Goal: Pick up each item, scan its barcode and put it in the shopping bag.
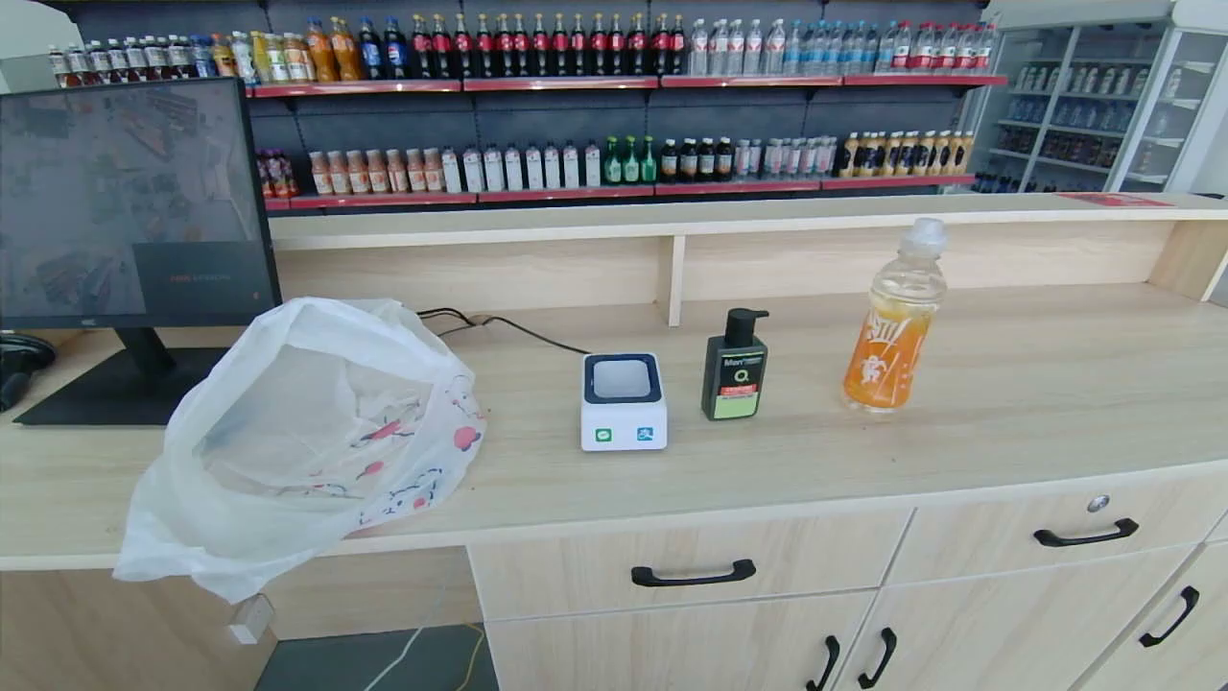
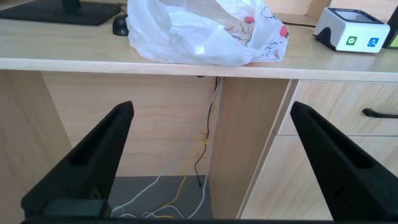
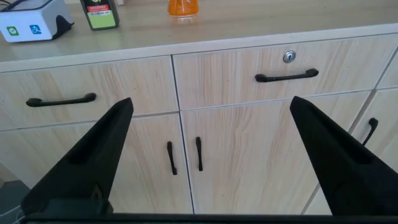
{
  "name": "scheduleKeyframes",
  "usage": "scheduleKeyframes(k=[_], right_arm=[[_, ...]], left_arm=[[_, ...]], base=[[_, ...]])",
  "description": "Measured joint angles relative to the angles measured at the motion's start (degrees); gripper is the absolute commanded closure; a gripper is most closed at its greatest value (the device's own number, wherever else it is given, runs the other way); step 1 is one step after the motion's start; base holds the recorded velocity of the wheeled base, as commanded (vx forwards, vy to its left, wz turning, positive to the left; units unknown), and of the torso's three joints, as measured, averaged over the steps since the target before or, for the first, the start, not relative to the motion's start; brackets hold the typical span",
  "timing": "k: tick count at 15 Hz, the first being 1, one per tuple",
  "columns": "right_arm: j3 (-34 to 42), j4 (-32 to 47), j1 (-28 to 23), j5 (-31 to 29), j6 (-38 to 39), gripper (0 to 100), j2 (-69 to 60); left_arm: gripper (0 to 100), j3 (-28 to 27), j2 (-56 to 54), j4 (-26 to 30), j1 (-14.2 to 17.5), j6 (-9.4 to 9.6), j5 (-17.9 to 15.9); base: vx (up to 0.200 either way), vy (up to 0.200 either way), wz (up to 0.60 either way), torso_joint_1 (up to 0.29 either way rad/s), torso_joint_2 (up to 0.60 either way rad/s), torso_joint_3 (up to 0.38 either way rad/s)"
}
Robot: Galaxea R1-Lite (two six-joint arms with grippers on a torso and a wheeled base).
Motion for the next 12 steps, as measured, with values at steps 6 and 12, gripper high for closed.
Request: scheduleKeyframes(k=[6, 12], right_arm=[[-3.11, -1.76, 0.00, 0.11, -1.26, 0, 0.69], [-10.11, -28.04, 0.82, 0.20, -3.46, 0, 22.00]], left_arm=[[0, 0.00, 0.00, 0.02, 0.00, 0.13, 0.00], [0, 0.00, 0.00, 0.00, 0.00, 0.13, 0.00]], base=[[0.000, 0.000, 0.00, 0.000, 0.00, 0.000], [0.000, 0.000, 0.00, 0.000, 0.00, 0.000]])
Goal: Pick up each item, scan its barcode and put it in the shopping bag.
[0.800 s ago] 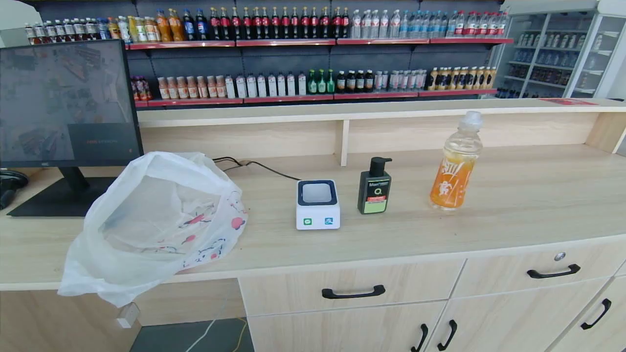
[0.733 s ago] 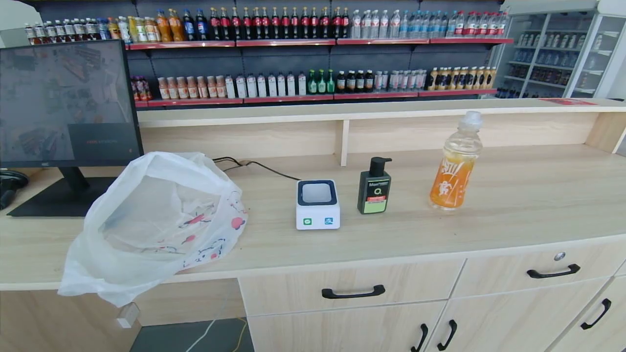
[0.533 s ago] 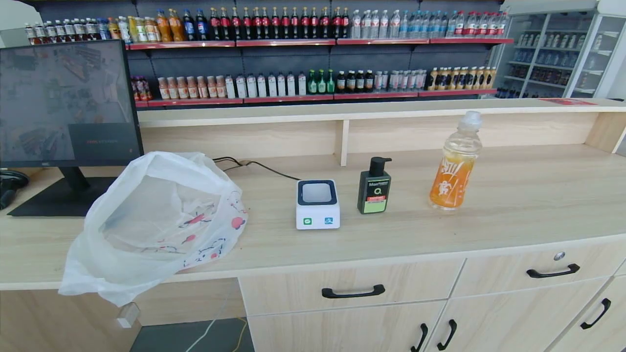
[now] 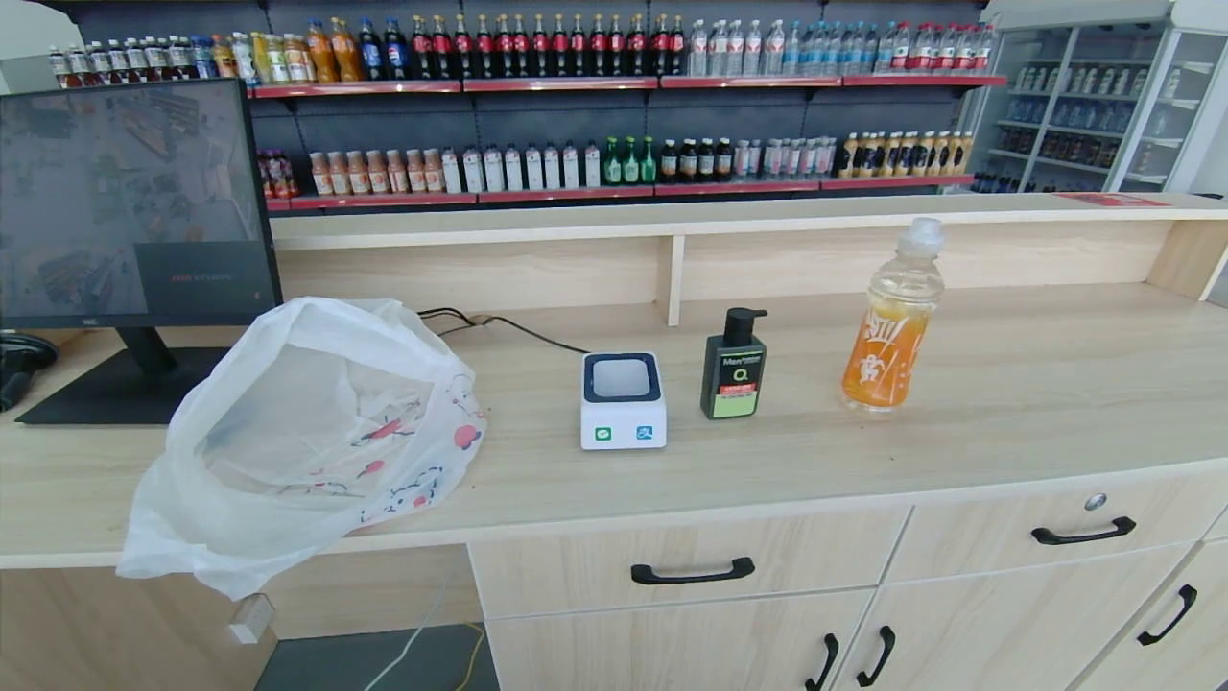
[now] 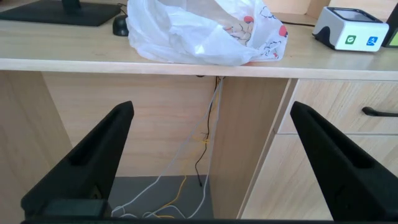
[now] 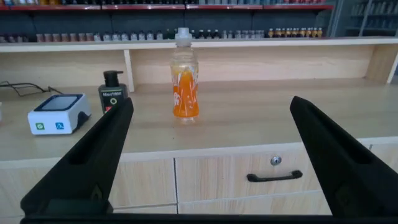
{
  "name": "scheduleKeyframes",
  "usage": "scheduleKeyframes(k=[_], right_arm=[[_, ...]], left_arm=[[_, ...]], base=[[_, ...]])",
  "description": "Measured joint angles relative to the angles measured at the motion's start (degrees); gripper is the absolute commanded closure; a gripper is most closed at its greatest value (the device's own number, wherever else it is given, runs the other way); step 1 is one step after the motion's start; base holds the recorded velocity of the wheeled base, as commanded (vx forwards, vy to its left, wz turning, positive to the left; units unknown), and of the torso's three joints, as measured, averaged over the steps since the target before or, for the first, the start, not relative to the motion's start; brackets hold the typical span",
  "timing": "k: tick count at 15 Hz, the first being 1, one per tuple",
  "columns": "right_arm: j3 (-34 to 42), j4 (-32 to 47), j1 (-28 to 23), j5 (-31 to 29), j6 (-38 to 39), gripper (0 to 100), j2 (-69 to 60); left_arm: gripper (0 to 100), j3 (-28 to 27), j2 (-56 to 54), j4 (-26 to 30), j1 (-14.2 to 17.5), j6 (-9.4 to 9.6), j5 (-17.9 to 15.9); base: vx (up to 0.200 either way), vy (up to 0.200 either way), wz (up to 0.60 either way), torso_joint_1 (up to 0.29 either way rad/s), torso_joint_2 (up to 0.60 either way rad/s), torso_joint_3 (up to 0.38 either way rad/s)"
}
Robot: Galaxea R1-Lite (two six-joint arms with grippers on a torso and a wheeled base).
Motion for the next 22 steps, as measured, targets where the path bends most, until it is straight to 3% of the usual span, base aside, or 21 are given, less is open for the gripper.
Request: scheduleKeyframes(k=[5, 7, 11, 16, 22], right_arm=[[-1.41, -49.64, 2.50, -0.15, -1.28, 0, 34.40], [-1.33, -60.36, 5.80, -0.30, -2.33, 0, 44.25], [-0.48, -61.81, 10.85, -0.99, -2.86, 0, 54.58], [-2.27, -61.81, 21.36, -5.64, -1.69, 0, 60.39], [-5.99, -61.81, 27.12, -5.47, -0.57, 0, 69.05]], left_arm=[[0, 0.00, 0.00, 0.00, -0.02, 0.00, -0.02], [0, 0.00, 0.00, 0.00, 0.00, -0.04, -0.02], [0, 0.00, 0.00, 0.00, 0.00, -0.11, -0.02], [0, 0.00, 0.00, 0.02, 0.00, -0.13, 0.00], [0, 0.00, 0.00, 0.05, 0.00, -0.22, -0.02]], base=[[0.000, 0.000, 0.00, 0.000, 0.00, 0.000], [0.000, 0.000, 0.00, 0.000, 0.00, 0.000], [0.000, 0.000, 0.00, 0.000, 0.00, 0.000], [0.000, 0.000, 0.00, 0.000, 0.00, 0.000], [0.000, 0.000, 0.00, 0.000, 0.00, 0.000]])
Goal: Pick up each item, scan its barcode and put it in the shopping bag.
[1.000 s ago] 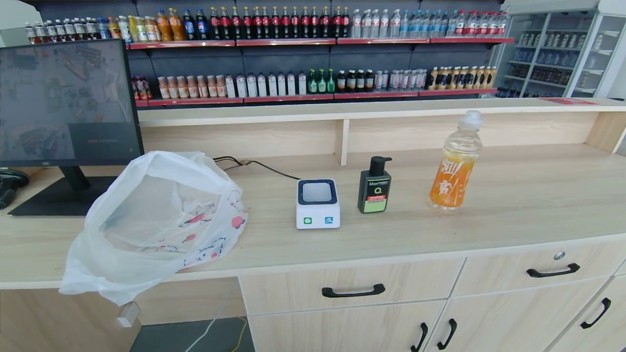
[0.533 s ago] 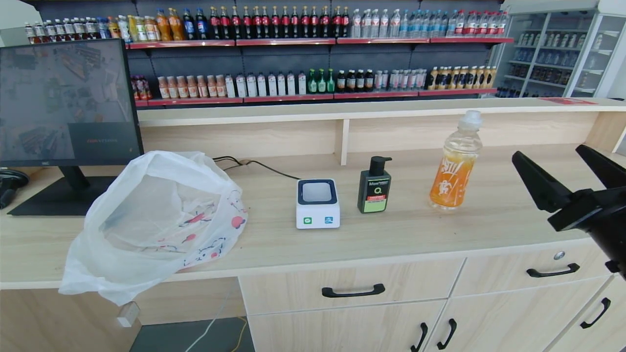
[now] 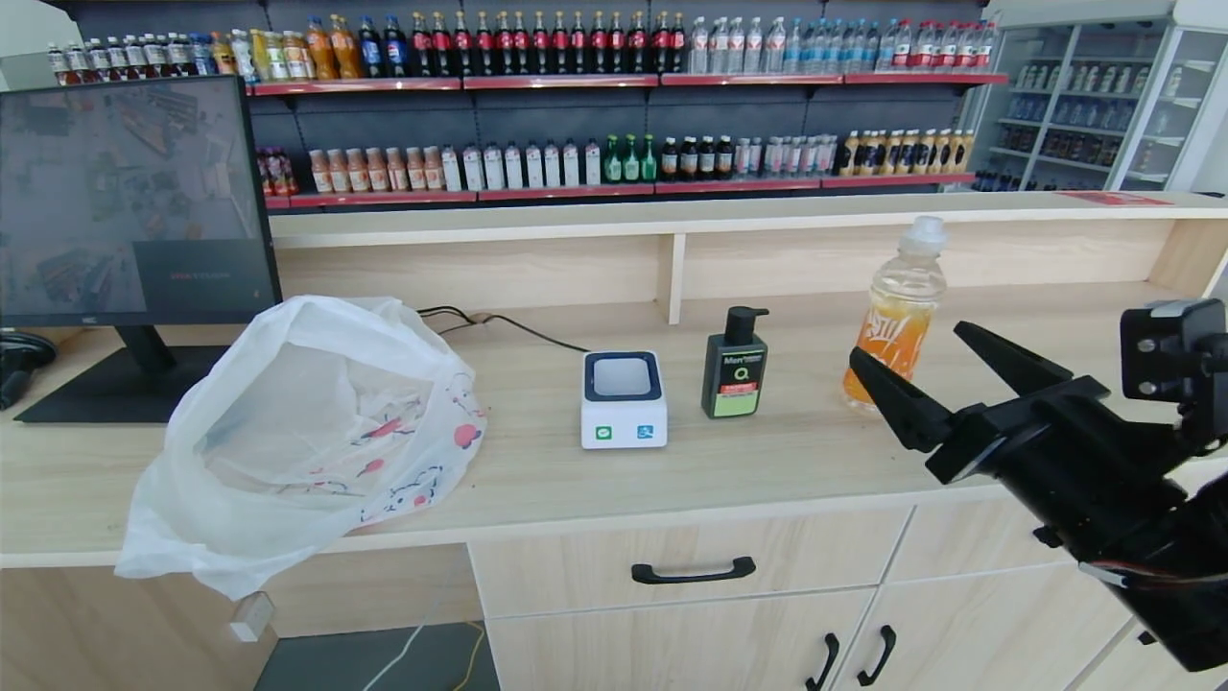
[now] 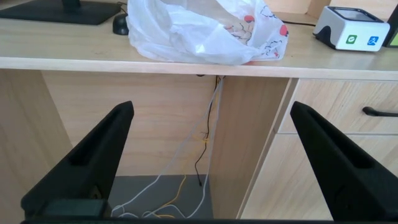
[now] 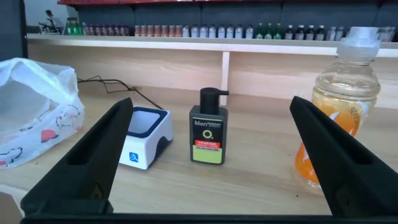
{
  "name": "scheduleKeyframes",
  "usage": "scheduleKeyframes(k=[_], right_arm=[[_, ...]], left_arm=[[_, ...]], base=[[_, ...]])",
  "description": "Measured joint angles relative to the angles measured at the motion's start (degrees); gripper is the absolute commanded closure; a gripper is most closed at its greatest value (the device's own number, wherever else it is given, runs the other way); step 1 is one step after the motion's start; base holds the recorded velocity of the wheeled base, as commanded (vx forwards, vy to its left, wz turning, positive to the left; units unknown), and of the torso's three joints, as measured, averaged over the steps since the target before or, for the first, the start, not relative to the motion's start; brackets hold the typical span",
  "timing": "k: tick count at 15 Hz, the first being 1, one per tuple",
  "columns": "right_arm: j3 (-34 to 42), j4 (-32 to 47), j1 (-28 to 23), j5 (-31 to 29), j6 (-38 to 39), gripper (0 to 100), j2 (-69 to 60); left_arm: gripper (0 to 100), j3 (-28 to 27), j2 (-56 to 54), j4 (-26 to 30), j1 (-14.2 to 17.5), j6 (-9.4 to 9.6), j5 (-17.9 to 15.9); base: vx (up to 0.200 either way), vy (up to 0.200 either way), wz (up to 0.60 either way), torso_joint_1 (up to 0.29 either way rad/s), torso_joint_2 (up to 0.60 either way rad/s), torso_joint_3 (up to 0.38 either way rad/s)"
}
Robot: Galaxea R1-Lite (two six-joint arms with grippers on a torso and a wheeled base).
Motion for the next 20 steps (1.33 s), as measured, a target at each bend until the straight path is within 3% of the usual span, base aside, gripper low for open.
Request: scheduleKeyframes(k=[2, 8, 14, 18, 20], right_arm=[[-1.07, 0.01, 0.77, 0.07, 0.44, 0, 2.62], [-0.63, -0.02, 1.21, 0.18, 1.16, 0, 4.45], [-0.41, -0.16, 1.16, 0.35, 1.21, 0, 5.39], [1.02, -0.10, 1.49, 0.62, 0.99, 0, 6.55], [1.63, 0.04, 1.48, 0.60, 1.04, 0, 7.29]], left_arm=[[0, 0.00, 0.00, 0.02, 0.00, -0.02, 0.05], [0, 0.00, 0.00, 0.07, -0.02, -0.02, 0.00], [0, 0.00, 0.00, 0.02, -0.05, 0.11, -0.01], [0, 0.00, 0.00, -0.07, 0.00, 0.05, 0.00], [0, 0.00, 0.00, -0.02, 0.00, 0.02, 0.00]], base=[[0.000, 0.000, 0.00, 0.000, 0.00, 0.000], [0.000, 0.200, 0.00, 0.006, 0.00, -0.001], [0.000, 0.000, 0.00, 0.000, 0.00, 0.000], [0.200, 0.000, 0.00, -0.006, 0.00, 0.006], [0.000, 0.000, 0.00, 0.000, 0.00, 0.000]])
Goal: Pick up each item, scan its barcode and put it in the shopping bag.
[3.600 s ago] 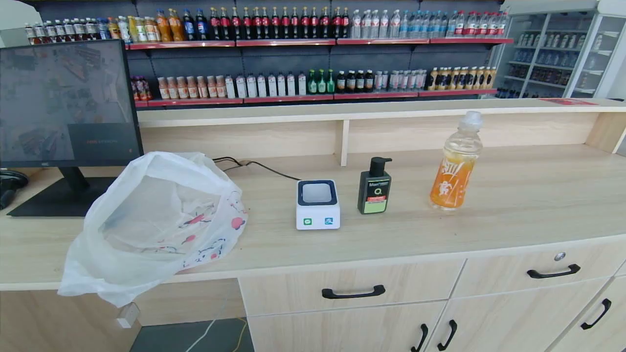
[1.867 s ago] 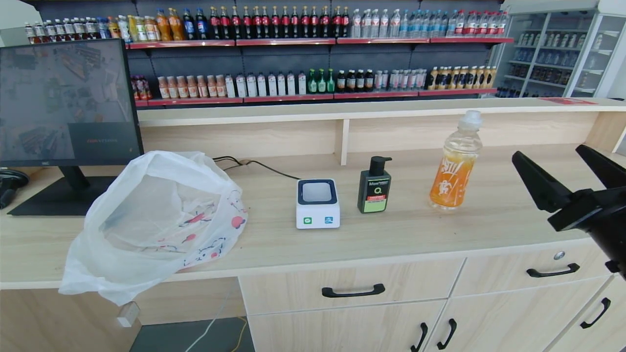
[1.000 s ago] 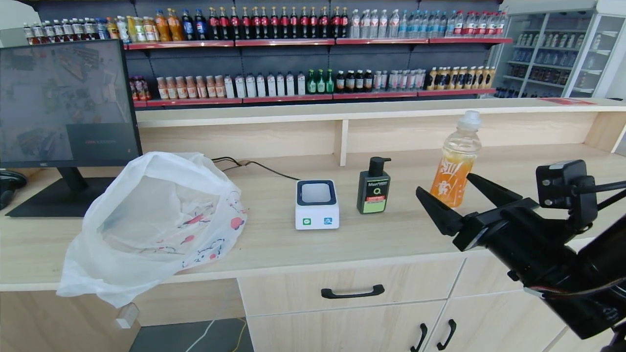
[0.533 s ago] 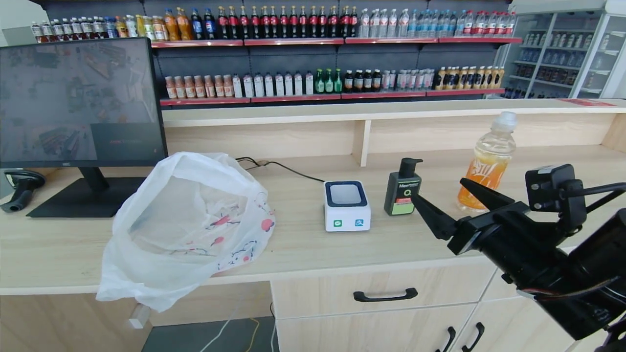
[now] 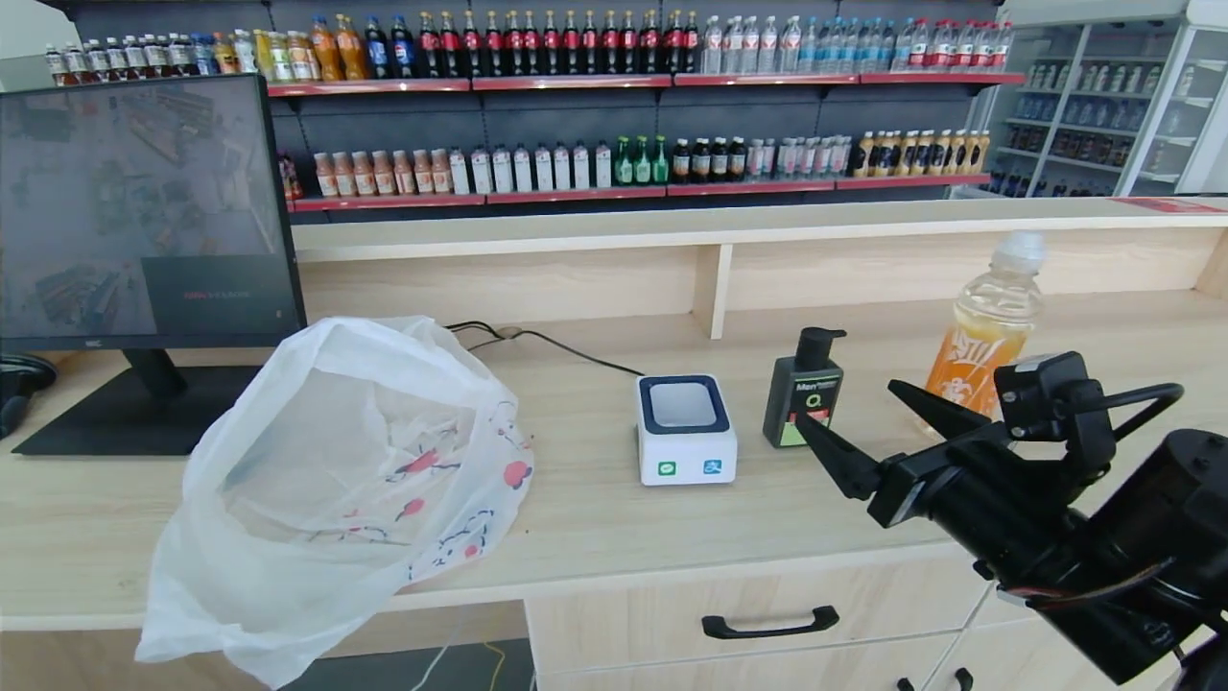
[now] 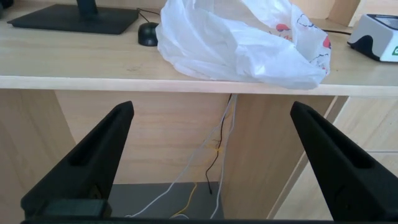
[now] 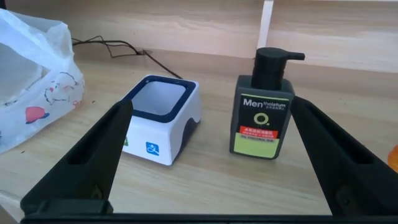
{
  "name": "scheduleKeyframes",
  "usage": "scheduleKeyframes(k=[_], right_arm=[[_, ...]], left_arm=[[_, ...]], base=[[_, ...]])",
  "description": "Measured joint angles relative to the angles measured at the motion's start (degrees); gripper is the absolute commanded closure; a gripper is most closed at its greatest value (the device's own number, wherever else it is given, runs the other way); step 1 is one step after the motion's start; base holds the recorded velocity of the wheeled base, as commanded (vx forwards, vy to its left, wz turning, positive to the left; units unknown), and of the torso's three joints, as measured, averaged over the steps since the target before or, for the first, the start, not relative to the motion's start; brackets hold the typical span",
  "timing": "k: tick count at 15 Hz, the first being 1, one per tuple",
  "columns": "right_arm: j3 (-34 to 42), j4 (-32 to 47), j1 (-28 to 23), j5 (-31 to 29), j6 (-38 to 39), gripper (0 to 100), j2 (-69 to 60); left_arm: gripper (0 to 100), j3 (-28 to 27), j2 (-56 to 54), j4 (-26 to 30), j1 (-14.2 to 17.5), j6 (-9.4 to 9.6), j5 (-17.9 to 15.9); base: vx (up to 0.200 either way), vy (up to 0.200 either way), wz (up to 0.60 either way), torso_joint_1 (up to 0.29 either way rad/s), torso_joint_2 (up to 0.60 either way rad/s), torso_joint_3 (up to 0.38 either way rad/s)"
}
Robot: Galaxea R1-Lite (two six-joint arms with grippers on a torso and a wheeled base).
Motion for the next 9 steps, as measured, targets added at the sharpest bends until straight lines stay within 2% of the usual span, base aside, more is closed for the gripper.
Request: scheduleKeyframes(k=[9], right_arm=[[-3.58, -0.04, 0.06, 0.06, -0.05, 0, 4.18]], left_arm=[[0, 0.00, 0.00, -0.02, 0.00, 0.06, 0.00]], base=[[0.000, 0.000, 0.00, 0.000, 0.00, 0.000]])
